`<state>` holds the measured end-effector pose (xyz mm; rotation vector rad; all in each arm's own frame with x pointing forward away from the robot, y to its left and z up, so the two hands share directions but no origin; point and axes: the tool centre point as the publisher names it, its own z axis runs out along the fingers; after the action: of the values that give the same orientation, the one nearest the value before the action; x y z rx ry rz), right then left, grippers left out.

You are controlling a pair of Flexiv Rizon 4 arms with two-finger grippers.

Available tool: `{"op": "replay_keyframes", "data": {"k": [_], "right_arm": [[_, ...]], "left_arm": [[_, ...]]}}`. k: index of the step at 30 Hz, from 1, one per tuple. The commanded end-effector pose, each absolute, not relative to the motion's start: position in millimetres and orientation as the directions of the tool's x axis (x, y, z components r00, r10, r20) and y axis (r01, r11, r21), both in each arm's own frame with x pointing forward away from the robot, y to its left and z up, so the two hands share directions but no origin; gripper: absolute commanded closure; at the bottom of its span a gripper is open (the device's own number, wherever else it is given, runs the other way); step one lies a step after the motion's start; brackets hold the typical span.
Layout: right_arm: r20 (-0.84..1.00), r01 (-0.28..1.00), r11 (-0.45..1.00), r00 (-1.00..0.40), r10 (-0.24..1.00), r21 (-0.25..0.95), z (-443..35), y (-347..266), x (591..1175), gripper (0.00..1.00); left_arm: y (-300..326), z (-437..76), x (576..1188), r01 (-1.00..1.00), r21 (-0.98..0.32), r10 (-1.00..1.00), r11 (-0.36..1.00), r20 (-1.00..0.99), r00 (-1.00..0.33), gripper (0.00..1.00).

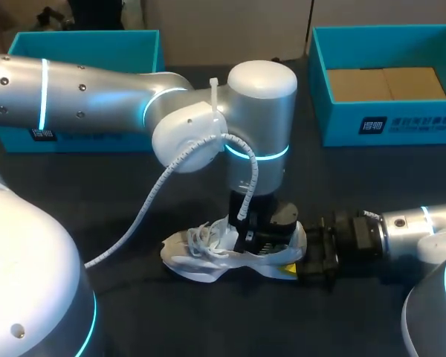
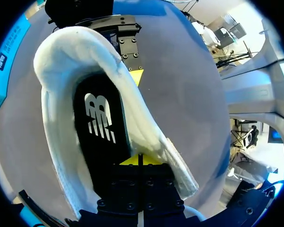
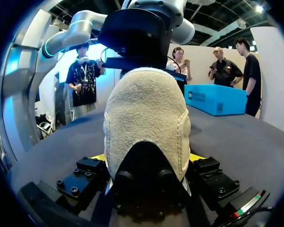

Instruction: Take the shoe out of the shoebox, open the shoe tongue, remove and reinsert the insole, then place the shoe into the shoebox

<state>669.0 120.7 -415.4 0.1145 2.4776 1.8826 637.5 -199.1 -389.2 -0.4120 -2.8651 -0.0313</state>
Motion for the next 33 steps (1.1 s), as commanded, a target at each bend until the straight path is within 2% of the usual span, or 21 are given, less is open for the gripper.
{"op": "replay_keyframes", "data": {"k": [1, 9, 16, 19, 33], "right_arm": [[0.022, 0.042, 0.269, -0.997, 0.076, 0.962, -414, 121, 669, 1.0], [0.022, 0.042, 0.269, -0.997, 0.076, 0.962, -414, 121, 669, 1.0], [0.022, 0.042, 0.269, -0.997, 0.076, 0.962, -414, 121, 669, 1.0], [0.022, 0.042, 0.269, -0.997, 0.076, 0.962, -414, 121, 669, 1.0], [0.022, 0.042, 0.269, -0.997, 0.076, 0.962, -414, 121, 669, 1.0]], "left_arm": [[-200, -387, 637, 0.287, -0.02, 0.282, 0.958, 0.245, -0.927, 1.0], [-200, -398, 644, 0.277, -0.01, 0.272, 0.961, 0.228, -0.935, 1.0], [-198, -401, 647, 0.274, -0.024, 0.274, 0.961, 0.183, -0.944, 0.76], [-199, -401, 648, 0.291, -0.013, 0.289, 0.957, 0.155, -0.945, 0.7], [-205, -418, 660, 0.259, 0.041, 0.26, 0.965, -0.005, -0.966, 0.62]]}}
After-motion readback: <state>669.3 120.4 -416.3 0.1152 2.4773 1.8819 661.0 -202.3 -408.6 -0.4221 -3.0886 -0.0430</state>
